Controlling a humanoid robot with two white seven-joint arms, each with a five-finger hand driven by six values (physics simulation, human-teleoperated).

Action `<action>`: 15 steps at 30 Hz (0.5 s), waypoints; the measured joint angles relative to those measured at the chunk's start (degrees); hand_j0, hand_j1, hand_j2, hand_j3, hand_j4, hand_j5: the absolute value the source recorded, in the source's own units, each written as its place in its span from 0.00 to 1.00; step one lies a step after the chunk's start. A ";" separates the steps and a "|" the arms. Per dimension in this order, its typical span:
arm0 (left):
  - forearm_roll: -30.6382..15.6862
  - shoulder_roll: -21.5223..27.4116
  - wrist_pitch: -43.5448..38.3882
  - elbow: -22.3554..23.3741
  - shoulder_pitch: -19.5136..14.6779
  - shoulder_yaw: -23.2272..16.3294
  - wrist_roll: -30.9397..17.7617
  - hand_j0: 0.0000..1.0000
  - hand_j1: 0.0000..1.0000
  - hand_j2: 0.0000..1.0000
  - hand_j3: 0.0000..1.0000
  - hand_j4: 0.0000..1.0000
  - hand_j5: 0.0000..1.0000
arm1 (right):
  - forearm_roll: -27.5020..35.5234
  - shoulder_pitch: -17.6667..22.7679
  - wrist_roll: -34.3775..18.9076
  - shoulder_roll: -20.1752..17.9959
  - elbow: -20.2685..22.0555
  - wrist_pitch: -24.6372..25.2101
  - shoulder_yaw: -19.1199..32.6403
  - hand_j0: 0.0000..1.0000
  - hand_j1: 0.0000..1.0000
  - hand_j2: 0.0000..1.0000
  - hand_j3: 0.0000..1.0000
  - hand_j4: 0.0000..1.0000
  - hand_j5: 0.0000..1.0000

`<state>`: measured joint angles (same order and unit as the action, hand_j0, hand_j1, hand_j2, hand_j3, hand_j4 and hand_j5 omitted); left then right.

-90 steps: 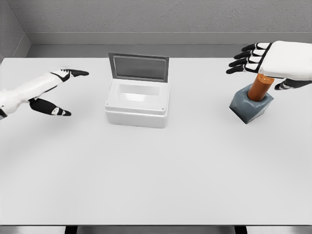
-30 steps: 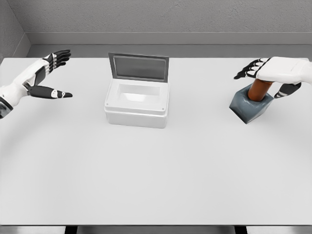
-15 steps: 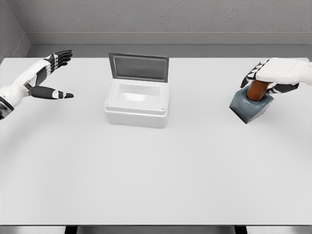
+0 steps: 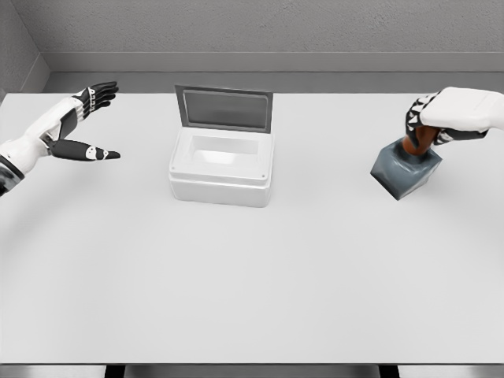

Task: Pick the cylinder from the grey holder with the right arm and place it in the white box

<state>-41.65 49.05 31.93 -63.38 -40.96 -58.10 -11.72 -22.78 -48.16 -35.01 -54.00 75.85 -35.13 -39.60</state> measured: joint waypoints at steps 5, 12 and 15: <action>0.05 -0.04 0.02 -0.16 0.19 -0.06 -0.07 1.00 1.00 1.00 1.00 1.00 1.00 | 0.35 -0.96 -0.06 -1.64 0.01 -0.06 2.64 0.31 0.31 0.31 0.31 0.31 0.31; 0.10 -0.12 0.08 -0.26 0.18 -0.16 -1.59 1.00 1.00 1.00 1.00 1.00 1.00 | 0.42 -3.34 -0.08 6.14 0.13 -0.10 3.58 0.31 0.31 0.31 0.31 0.31 0.31; 0.11 -0.12 0.08 -0.26 0.18 -0.17 -1.74 1.00 1.00 1.00 1.00 1.00 1.00 | 0.27 -3.43 -0.09 10.16 0.16 -0.08 3.37 0.31 0.31 0.31 0.31 0.31 0.31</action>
<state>-41.54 48.93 32.01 -63.64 -40.78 -58.27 -13.46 -22.51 -51.59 -35.10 -43.85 76.01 -35.20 -36.23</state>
